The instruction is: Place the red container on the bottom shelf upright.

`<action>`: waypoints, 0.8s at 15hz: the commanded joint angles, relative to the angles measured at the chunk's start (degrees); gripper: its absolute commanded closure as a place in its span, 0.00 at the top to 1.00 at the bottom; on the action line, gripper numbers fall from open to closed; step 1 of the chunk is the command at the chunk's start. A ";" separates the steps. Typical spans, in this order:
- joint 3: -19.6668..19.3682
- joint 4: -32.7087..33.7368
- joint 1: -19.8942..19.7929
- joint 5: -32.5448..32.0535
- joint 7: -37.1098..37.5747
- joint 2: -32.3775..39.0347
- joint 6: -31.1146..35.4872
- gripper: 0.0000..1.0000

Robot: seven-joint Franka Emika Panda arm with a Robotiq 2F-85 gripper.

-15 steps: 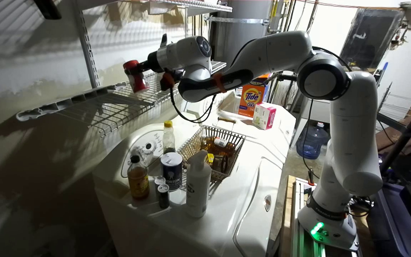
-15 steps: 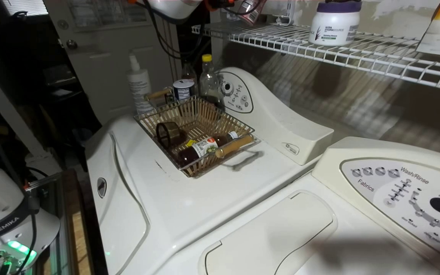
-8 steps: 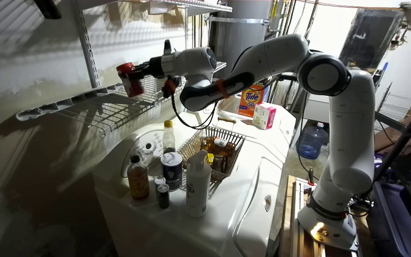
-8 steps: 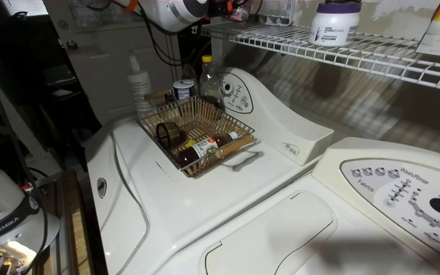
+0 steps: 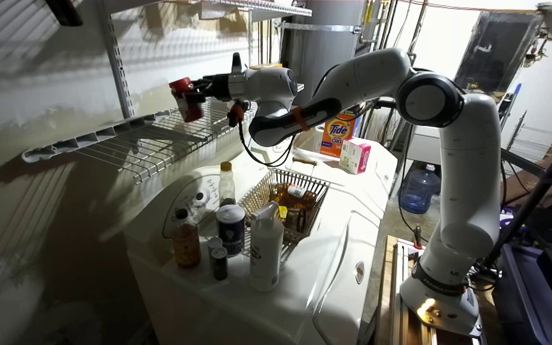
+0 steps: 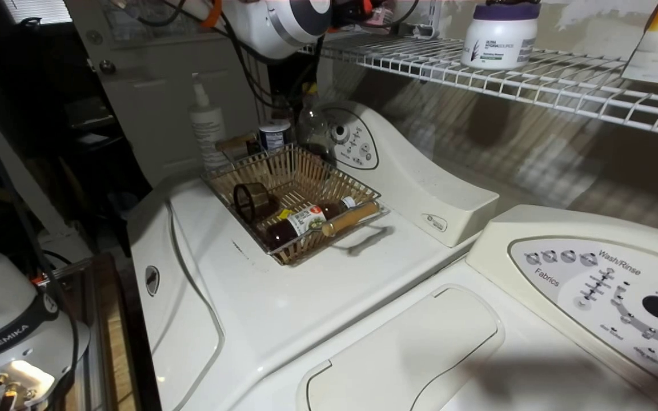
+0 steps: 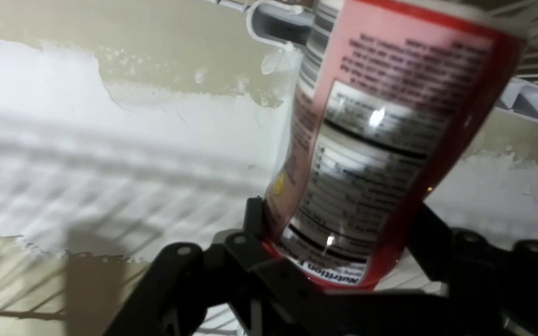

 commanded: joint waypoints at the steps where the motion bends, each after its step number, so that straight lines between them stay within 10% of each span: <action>1: -6.17 2.19 3.44 6.59 -7.08 1.62 5.27 0.49; 12: -13.50 -0.94 9.99 19.40 -12.51 3.52 12.25 0.49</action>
